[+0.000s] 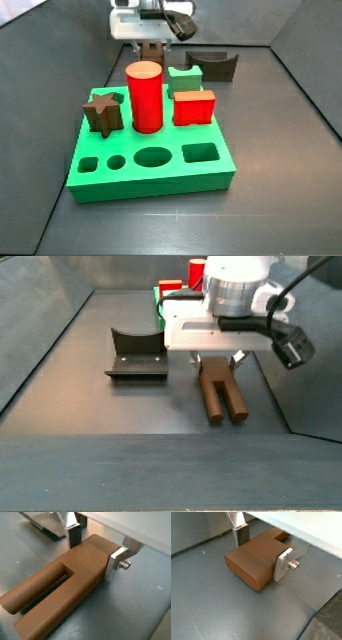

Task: Pick up the square-circle object. Move up. Rotate the square-circle object. Place the square-circle object on the fixture. Regrasp the square-circle object. Move to above the board. Insert the square-circle object.
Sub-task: Rotate the square-circle object.

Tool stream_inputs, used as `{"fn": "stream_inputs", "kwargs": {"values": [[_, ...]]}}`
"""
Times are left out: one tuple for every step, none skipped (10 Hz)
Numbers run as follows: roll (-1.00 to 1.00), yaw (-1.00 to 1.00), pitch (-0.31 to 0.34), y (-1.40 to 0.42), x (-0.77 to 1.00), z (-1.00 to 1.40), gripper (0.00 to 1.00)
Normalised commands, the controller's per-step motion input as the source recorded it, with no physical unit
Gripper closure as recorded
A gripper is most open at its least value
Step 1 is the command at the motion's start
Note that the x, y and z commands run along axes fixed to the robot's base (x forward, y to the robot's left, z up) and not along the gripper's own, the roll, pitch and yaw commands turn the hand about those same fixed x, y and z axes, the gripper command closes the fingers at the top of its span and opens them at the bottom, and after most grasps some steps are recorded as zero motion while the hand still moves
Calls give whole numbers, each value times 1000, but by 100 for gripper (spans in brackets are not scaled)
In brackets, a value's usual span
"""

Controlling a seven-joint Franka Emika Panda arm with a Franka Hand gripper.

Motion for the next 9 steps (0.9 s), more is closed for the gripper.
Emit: {"fn": "stream_inputs", "kwargs": {"values": [[-158,18,-105,12,27,-171,100],[0,0,0,0,0,0,0],[0,0,0,0,0,1000,0],[0,0,4,0,-2,1000,0],[7,-3,41,2,-17,1000,0],[14,-5,51,3,-15,1000,0],[28,-9,76,5,-15,1000,0],[43,-10,84,5,-18,1000,0],[66,-10,87,7,-25,1000,0]]}}
